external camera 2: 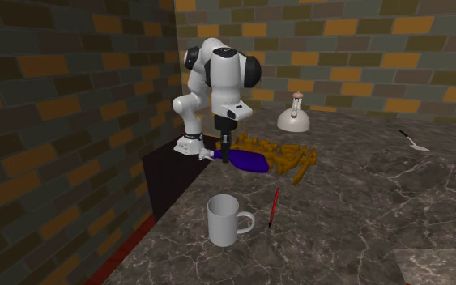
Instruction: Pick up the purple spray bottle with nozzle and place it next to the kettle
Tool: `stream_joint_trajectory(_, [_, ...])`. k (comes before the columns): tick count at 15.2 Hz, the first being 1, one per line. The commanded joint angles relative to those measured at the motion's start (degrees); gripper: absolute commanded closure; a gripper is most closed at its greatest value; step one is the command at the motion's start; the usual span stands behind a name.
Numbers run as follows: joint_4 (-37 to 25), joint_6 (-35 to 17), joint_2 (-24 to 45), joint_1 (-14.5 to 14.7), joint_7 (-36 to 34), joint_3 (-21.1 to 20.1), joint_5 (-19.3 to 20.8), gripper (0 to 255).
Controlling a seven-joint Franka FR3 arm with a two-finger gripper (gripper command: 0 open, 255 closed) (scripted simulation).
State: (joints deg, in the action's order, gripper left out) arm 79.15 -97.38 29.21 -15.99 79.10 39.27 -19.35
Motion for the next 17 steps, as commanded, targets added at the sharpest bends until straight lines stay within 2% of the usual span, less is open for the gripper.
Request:
stream_joint_trajectory(1, [-1.47,1.47,-0.06,-0.25,-0.20,0.06,0.10,255])
stream_joint_trajectory(10, [-9.41,8.67,0.39,-2.06,-0.91,0.15,0.04,255])
stream_joint_trajectory(17, [-17.73,15.15,2.00,-4.55,-1.45,-0.14,-0.81,255])
